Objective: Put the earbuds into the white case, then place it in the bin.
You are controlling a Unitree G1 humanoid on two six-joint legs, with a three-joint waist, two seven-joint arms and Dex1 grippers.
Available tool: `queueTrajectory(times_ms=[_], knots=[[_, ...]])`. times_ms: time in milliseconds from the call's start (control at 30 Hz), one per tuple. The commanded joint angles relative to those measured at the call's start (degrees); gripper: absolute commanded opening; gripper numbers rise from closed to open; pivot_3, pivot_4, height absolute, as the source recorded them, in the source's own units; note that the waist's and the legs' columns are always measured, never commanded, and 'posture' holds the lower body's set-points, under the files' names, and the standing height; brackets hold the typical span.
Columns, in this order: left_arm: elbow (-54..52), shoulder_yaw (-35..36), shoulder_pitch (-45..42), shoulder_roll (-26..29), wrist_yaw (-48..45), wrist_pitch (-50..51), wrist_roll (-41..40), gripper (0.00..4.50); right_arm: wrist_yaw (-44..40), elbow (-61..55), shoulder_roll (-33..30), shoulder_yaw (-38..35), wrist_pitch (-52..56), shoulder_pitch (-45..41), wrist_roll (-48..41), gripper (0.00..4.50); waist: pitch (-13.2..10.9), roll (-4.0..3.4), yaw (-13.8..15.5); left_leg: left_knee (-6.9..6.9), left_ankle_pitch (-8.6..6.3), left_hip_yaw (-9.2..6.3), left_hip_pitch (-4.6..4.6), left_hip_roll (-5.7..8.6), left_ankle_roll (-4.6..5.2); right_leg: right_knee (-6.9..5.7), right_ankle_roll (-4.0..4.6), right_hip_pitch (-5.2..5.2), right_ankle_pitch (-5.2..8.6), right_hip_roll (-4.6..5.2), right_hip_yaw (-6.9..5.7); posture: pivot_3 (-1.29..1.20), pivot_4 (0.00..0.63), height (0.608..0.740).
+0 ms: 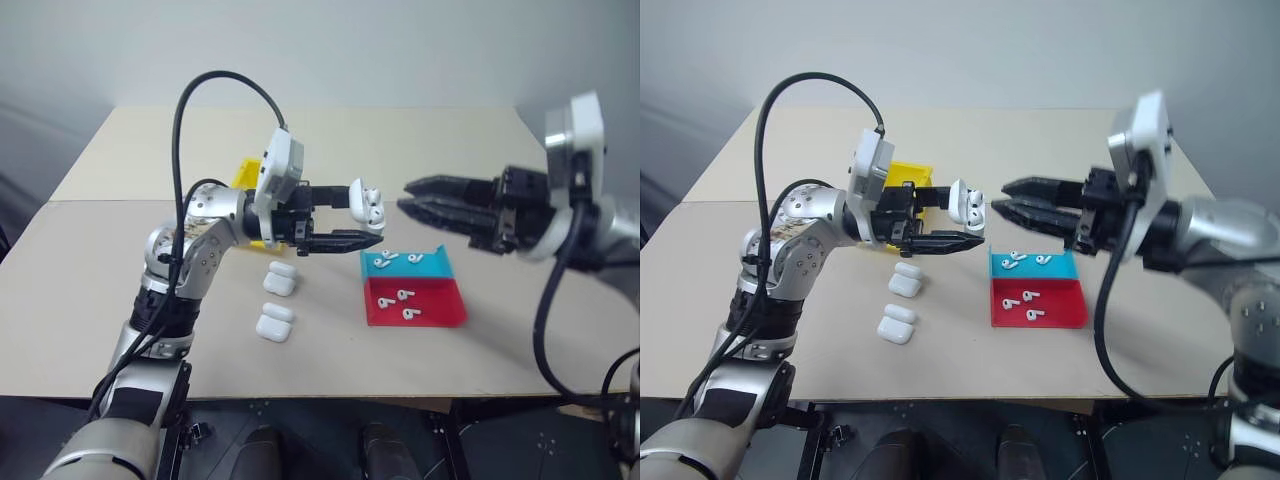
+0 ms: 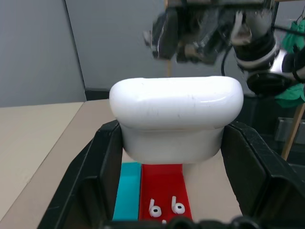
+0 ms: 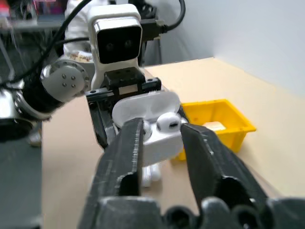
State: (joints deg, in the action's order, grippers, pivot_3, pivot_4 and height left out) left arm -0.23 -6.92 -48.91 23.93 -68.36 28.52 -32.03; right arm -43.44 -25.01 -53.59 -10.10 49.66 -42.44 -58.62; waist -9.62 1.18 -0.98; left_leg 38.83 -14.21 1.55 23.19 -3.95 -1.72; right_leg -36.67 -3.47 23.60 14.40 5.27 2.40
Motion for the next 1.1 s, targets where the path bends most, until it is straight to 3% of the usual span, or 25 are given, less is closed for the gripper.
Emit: queueTrajectory(times_ms=[33,67,100,333,600,900,1100], knots=[[1.47,-1.22,-1.65,-0.79,-0.41,-1.85,1.82,2.79,-7.29,5.08,-1.37,4.62,-3.36,-7.04,5.95,0.45,0.00,0.00,0.10,-0.04,0.00,0.00,0.02,0.00,0.00,0.02,0.00,0.03,0.00,0.00,0.00,0.00,0.150,0.740],[2.02,-1.57,-1.80,-0.90,-0.57,-2.02,2.33,2.79,-9.07,6.26,-1.40,6.00,-4.04,-8.72,7.51,0.08,0.00,0.01,0.14,-0.07,-0.01,0.00,0.04,0.00,0.01,0.07,0.00,0.03,0.00,0.00,-0.02,0.00,0.150,0.740],[2.80,-1.78,-2.07,-1.06,-0.82,-2.32,2.77,2.79,-10.48,7.37,-1.24,7.08,-4.68,-9.95,8.92,0.03,0.00,0.00,0.15,-0.06,-0.01,0.00,0.10,0.00,0.03,0.07,0.00,0.07,0.00,0.00,-0.01,0.00,0.150,0.740],[6.33,-4.56,-3.29,-3.80,-0.57,-4.70,6.75,2.79,-23.59,13.72,1.87,23.55,-11.60,-23.34,25.11,0.03,0.00,-0.01,0.16,0.05,0.01,0.04,0.55,0.00,0.07,-0.11,0.01,0.62,-0.01,0.00,0.02,0.00,0.150,0.740],[5.68,-4.02,-3.28,-4.32,-0.65,-4.82,6.93,2.79,-30.54,15.59,5.58,30.16,-16.11,-26.84,35.22,0.03,0.00,-0.01,0.33,0.07,0.01,0.04,0.60,0.00,0.07,-0.12,0.00,0.64,-0.01,0.02,0.00,0.00,0.150,0.740],[4.59,-1.90,-2.89,-2.94,0.74,-4.71,6.21,2.79,-35.44,15.55,1.90,28.01,-20.22,-22.95,39.90,0.03,0.00,0.00,0.32,0.10,0.01,0.04,0.59,0.00,0.07,-0.13,0.00,0.60,-0.01,0.03,-0.01,0.00,0.150,0.740],[1.66,0.11,-0.92,-1.90,2.21,-3.43,4.70,2.79,-30.75,13.80,1.84,22.14,-15.46,-19.45,37.96,0.03,0.00,-0.01,0.13,0.10,0.01,0.05,0.57,0.00,0.07,-0.17,0.01,0.63,-0.01,0.02,0.01,0.00,0.150,0.740]])
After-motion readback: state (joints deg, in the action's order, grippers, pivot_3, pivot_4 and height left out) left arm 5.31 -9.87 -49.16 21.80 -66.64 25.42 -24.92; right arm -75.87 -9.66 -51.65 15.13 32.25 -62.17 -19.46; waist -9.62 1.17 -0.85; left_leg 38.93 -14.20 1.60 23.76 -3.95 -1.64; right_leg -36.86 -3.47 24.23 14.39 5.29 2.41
